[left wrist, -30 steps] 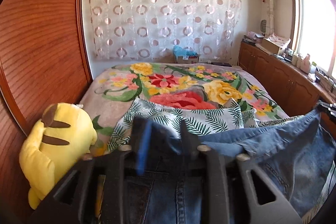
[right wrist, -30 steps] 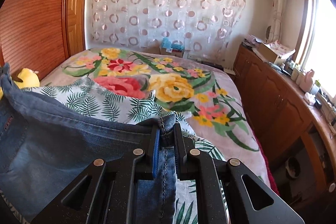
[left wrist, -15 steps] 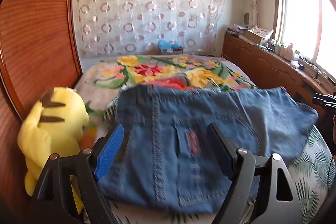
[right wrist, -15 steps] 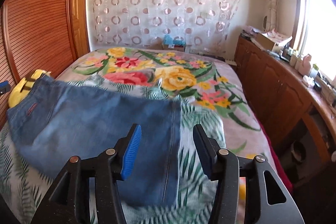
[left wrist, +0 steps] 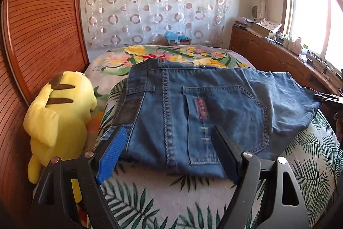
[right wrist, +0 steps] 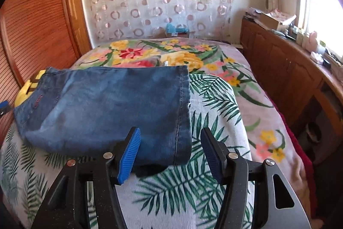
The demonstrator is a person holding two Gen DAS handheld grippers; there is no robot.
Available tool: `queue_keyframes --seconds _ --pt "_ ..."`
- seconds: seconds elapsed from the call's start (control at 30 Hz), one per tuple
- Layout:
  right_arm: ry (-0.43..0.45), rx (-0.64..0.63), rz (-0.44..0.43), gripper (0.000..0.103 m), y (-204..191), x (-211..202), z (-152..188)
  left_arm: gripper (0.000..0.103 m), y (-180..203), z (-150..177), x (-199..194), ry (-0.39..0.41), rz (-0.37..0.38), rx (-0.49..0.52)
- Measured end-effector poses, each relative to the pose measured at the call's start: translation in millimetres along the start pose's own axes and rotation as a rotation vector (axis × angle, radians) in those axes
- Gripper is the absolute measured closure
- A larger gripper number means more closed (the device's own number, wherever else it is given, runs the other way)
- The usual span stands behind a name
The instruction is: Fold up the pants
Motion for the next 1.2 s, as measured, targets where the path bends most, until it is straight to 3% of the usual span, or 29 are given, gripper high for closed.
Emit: queue_keyframes --seconds 0.13,0.6,0.77,0.93,1.2 --pt "-0.077 0.030 0.000 0.042 -2.4 21.8 -0.4 0.021 -2.1 11.8 -8.0 -0.006 -0.007 -0.008" --pt "-0.130 0.098 -0.019 0.043 -7.9 20.4 5.9 0.021 -13.1 27.6 -26.7 -0.027 -0.042 -0.002" --pt "-0.134 0.090 -0.017 0.043 -11.2 24.5 4.9 0.022 -34.2 25.7 -14.1 -0.058 -0.052 -0.061" --pt "-0.124 0.100 -0.033 0.043 -4.9 26.6 1.4 0.040 -48.2 16.2 16.7 -0.135 -0.056 -0.085" --pt "-0.129 0.080 -0.041 0.044 -6.9 29.6 4.9 0.041 -58.1 13.2 51.9 -0.198 -0.073 -0.131"
Point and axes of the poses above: each gripper's, at about its wrist camera, not at the fingertips, and x roughly the way its jaws point, y to its right, z to its underside, the point moved 2 cm from there along x, roughly the way its jaws point, and after that the axes turned 2 degrees about -y, right-handed, at the moved point
